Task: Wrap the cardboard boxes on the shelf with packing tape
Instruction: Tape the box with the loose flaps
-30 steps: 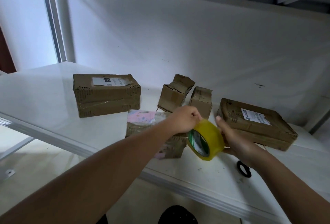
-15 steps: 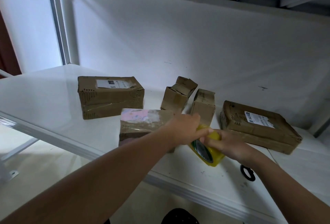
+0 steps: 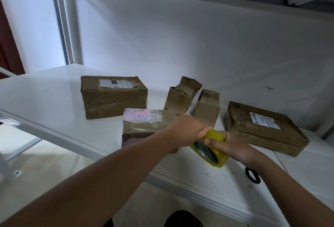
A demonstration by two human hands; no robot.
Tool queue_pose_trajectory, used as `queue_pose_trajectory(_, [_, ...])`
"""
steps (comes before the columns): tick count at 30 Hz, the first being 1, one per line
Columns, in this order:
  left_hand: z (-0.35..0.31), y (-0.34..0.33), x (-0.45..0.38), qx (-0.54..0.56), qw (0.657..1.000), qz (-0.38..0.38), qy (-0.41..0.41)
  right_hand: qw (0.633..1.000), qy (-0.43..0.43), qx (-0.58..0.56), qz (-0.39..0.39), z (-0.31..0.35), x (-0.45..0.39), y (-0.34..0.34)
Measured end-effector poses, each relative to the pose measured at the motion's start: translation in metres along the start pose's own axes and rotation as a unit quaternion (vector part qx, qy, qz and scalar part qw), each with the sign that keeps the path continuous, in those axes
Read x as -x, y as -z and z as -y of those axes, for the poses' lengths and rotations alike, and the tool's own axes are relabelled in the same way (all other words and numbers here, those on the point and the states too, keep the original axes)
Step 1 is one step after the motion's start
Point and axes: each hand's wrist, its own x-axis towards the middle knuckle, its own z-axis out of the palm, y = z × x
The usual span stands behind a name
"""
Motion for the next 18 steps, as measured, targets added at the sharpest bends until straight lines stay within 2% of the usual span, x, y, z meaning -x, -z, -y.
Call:
queue_pose_trajectory(3, [-0.001,0.009,-0.001,0.174,0.98,0.073,0.066,1.0,-0.001,0.013,0.027,0.0,0.001,0.004])
queue_pose_trajectory(7, [0.003,0.018,0.004,0.318,0.933,0.096,0.137,0.999,0.002,0.009,0.045,0.002,0.001,0.005])
queue_pose_trajectory(10, [0.008,0.019,0.008,0.282,0.945,0.124,0.109,0.999,0.012,0.009,0.039,0.004,0.003,0.006])
queue_pose_trajectory(12, [0.011,0.015,0.01,0.307,0.935,0.136,0.112,0.999,0.018,0.015,0.04,0.004,0.003,0.007])
queue_pose_trajectory(14, [0.012,0.011,0.011,0.354,0.92,0.116,0.123,0.999,0.019,0.022,0.046,0.004,0.003,0.008])
queue_pose_trajectory(18, [0.012,0.012,0.011,0.352,0.929,0.05,0.106,0.998,0.015,0.018,0.06,0.004,0.004,0.008])
